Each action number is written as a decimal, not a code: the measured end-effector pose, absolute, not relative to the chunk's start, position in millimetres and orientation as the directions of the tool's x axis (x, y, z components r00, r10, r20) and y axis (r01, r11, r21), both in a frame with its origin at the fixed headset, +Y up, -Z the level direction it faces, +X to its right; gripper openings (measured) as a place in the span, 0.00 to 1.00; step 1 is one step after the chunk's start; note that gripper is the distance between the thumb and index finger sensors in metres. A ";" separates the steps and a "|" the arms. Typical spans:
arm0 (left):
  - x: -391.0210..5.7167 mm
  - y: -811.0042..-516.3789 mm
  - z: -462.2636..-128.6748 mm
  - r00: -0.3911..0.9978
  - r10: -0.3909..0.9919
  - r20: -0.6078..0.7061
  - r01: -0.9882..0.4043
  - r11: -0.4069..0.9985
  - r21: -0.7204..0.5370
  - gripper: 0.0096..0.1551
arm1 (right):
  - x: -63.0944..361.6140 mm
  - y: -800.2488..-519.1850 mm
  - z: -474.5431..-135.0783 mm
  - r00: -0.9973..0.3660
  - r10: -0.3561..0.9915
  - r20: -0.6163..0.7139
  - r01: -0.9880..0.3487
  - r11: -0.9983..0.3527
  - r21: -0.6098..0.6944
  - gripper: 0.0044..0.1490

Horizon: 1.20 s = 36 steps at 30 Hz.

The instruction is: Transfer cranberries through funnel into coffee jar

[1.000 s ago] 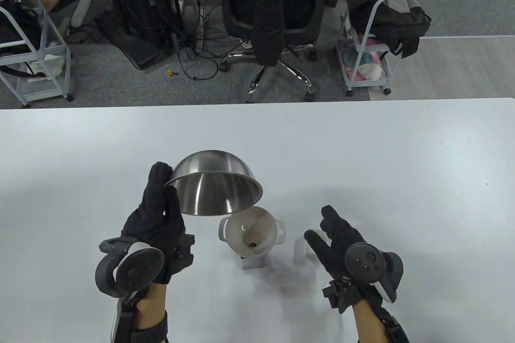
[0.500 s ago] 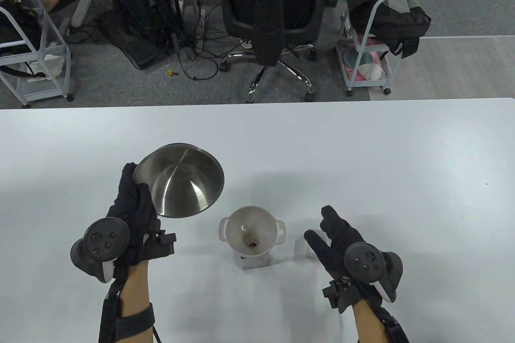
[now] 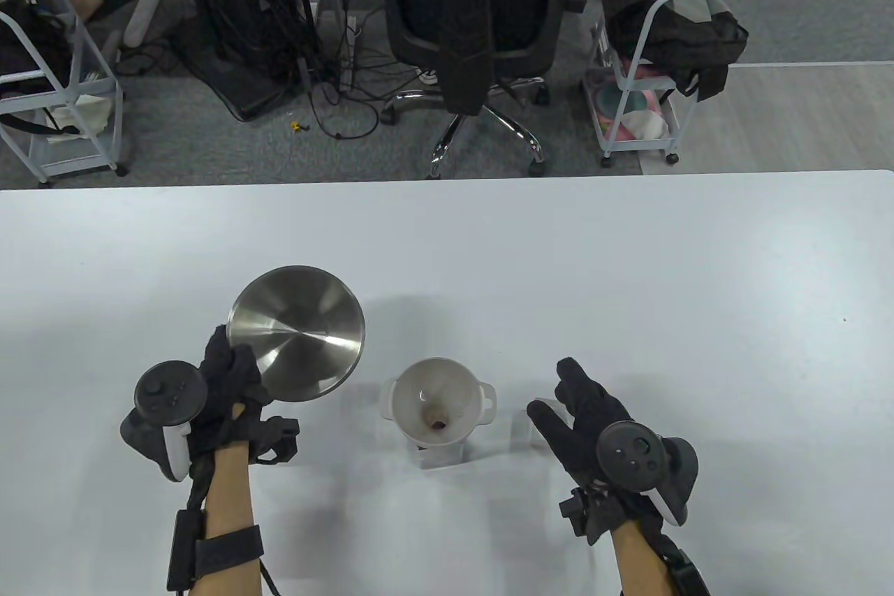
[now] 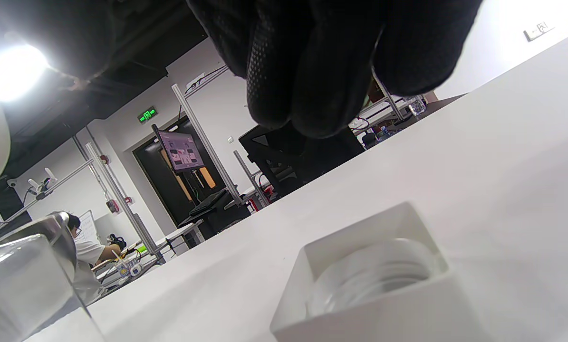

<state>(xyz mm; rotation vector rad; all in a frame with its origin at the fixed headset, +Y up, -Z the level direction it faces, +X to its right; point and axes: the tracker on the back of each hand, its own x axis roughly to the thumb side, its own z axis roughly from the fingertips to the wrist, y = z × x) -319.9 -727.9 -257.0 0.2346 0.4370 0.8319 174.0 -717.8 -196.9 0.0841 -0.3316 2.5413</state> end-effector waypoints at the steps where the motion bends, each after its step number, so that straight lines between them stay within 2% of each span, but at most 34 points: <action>1: -320.9 -732.5 -257.9 0.591 0.751 -0.295 -0.662 0.660 0.356 0.22 | 173.9 -717.9 -197.1 -0.836 0.533 0.130 -0.548 -0.808 -0.217 0.50; 14: -329.7 -762.6 -262.7 0.518 0.767 -0.379 -0.710 0.632 0.309 0.24 | 173.8 -717.9 -197.4 -0.836 0.533 0.132 -0.549 -0.808 -0.215 0.50; 36: -328.6 -767.7 -259.5 0.484 0.780 -0.397 -0.731 0.610 0.306 0.29 | 175.2 -717.6 -197.4 -0.834 0.536 0.131 -0.552 -0.804 -0.221 0.50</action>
